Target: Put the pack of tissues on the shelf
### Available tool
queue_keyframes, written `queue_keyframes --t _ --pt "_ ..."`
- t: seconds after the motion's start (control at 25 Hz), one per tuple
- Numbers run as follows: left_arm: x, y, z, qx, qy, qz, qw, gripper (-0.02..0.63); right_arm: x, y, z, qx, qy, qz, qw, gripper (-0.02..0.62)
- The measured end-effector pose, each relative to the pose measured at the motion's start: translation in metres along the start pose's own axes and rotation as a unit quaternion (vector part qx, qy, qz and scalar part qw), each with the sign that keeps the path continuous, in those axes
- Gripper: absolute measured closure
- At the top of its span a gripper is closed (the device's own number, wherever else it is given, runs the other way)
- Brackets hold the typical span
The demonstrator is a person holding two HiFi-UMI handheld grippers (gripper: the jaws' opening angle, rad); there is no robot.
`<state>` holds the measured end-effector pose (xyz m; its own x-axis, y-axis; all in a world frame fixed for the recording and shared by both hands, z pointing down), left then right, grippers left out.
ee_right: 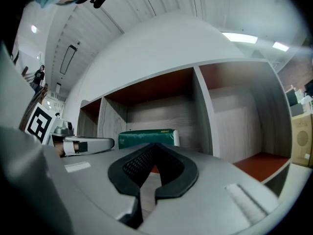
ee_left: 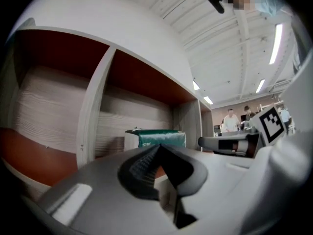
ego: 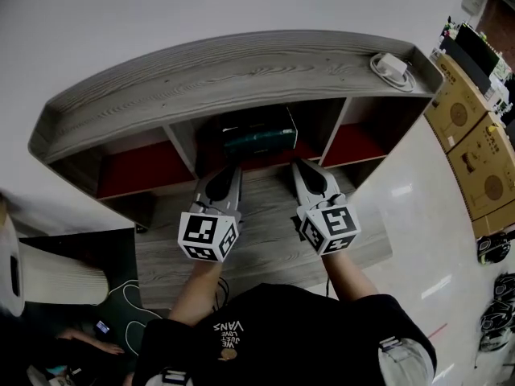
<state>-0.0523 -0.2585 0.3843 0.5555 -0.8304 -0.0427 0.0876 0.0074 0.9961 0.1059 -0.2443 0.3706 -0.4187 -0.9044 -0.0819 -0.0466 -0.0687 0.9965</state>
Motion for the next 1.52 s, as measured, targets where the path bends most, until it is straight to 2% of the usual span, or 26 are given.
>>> queue_keyframes --t 0.92,1.52 --pt "-0.079 0.032 -0.01 -0.013 0.069 0.007 0.9975 0.554 -0.078 0.023 0.056 0.003 0.056 -0.005 0.998 0.591" --pt "-0.144 0.073 0.0 -0.052 0.076 0.031 0.9953 0.554 -0.128 0.06 0.09 0.014 0.092 0.021 0.995 0.591"
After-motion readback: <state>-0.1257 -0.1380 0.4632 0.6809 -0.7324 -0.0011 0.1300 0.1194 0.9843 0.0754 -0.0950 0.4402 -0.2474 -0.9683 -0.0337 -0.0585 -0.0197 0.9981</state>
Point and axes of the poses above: the fingertips, and each gripper's own axes: x forward along the fingers, z to its left, y out of its underside, the point moved 3 cm from there along -x, backward along the fingers, and after that the axes turned 3 degrees about -x, right-handed, at the moved point
